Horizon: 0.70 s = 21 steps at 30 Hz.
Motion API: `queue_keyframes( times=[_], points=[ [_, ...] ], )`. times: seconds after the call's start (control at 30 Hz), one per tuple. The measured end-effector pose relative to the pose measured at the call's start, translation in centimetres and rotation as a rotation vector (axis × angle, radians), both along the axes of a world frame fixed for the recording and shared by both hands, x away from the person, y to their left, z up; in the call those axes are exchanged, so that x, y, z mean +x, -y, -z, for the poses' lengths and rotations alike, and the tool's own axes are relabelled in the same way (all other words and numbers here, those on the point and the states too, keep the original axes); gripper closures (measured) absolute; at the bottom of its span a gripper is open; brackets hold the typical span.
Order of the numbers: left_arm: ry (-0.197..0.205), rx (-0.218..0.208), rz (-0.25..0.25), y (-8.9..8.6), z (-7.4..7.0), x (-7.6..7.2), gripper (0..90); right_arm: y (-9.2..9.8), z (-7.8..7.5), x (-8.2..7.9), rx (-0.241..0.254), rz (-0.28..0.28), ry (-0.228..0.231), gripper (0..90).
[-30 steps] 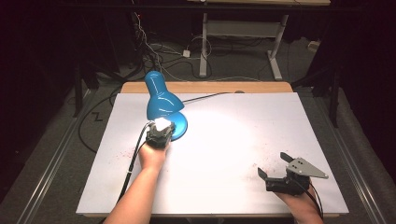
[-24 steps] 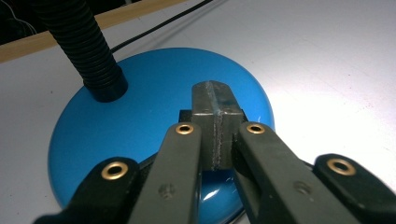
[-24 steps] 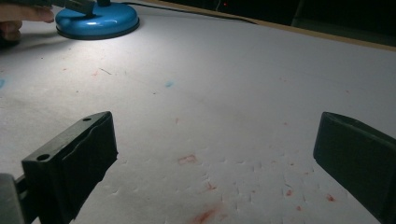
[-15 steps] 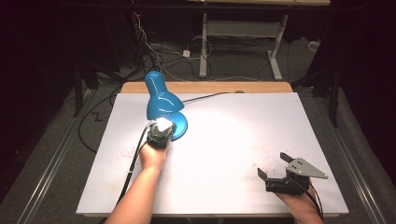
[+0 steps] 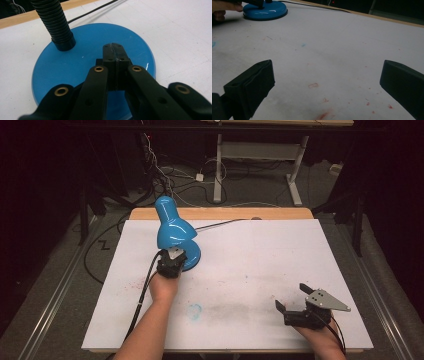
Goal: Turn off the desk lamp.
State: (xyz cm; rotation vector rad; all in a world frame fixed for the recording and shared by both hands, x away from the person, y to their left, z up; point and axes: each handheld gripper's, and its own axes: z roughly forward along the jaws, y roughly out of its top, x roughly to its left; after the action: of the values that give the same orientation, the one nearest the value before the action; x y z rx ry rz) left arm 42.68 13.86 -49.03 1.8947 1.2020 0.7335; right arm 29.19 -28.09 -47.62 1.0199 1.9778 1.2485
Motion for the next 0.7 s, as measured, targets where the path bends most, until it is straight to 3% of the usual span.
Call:
queue_keyframes(
  times=[0.13,0.37,0.67,0.7],
  points=[
    [-0.001,-0.002,0.002,-0.1,0.0,0.0,88.0,0.0,0.0,0.0,0.001,0.0,-0.001,0.4],
    [0.006,-0.009,0.053,-0.2,-0.2,-0.3,88.0,0.0,0.0,0.0,0.002,0.004,0.001,0.4],
    [-0.001,-0.102,0.078,-0.4,-0.2,-1.4,87.9,0.1,-0.1,0.0,0.003,0.006,0.004,0.4],
    [0.0,-0.11,0.105,-0.6,-0.2,-1.7,88.0,0.1,-0.1,0.0,0.003,0.006,0.004,0.4]
  ],
)
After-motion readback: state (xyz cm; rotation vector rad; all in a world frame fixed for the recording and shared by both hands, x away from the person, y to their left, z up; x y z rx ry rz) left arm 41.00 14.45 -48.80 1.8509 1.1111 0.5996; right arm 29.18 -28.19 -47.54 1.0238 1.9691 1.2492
